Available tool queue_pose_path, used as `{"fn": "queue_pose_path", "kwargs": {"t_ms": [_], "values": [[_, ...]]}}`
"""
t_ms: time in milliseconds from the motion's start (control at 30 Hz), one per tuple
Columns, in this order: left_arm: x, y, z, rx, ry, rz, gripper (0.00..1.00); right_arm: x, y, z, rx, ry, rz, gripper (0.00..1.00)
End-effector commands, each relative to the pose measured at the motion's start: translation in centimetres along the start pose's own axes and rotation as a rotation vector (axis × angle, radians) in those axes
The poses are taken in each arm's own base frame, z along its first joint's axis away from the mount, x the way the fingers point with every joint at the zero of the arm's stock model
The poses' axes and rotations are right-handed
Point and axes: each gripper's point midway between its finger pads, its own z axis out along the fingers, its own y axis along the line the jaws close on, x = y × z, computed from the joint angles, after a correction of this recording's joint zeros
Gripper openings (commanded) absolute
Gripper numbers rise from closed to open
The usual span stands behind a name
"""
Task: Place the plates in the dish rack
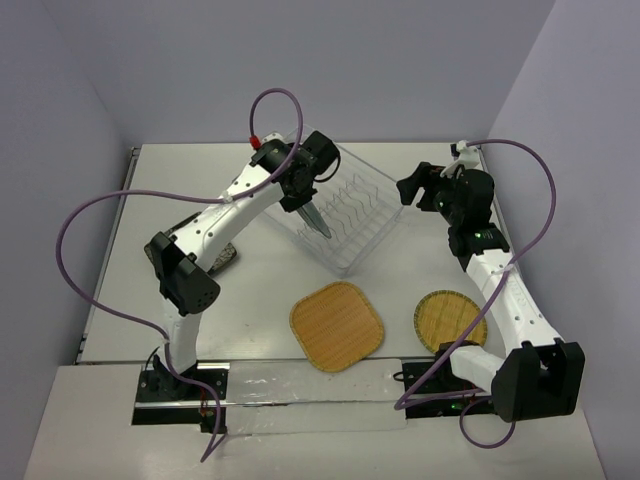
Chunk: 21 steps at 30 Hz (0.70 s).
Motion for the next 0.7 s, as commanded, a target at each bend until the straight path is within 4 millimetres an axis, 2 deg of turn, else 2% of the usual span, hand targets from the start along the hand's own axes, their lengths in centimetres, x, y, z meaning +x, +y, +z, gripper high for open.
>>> {"fn": "queue_pose_path", "kwargs": {"t_ms": [0, 333, 667], "values": [[-1.3, -2.6, -0.8, 0.071, -0.039, -0.085, 0.0, -2.0, 0.2, 0.2, -0.003, -0.051, 0.003, 0.81], [-2.8, -4.4, -1.8, 0.139, -0.081, -0.17, 0.0, -1.8, -0.1, 0.6, 0.002, -0.039, 0.013, 0.82], [-0.6, -5.1, 0.0, 0.101, -0.09, -0.12, 0.0, -1.7, -0.3, 0.7, 0.002, -0.035, 0.025, 0.82]]}}
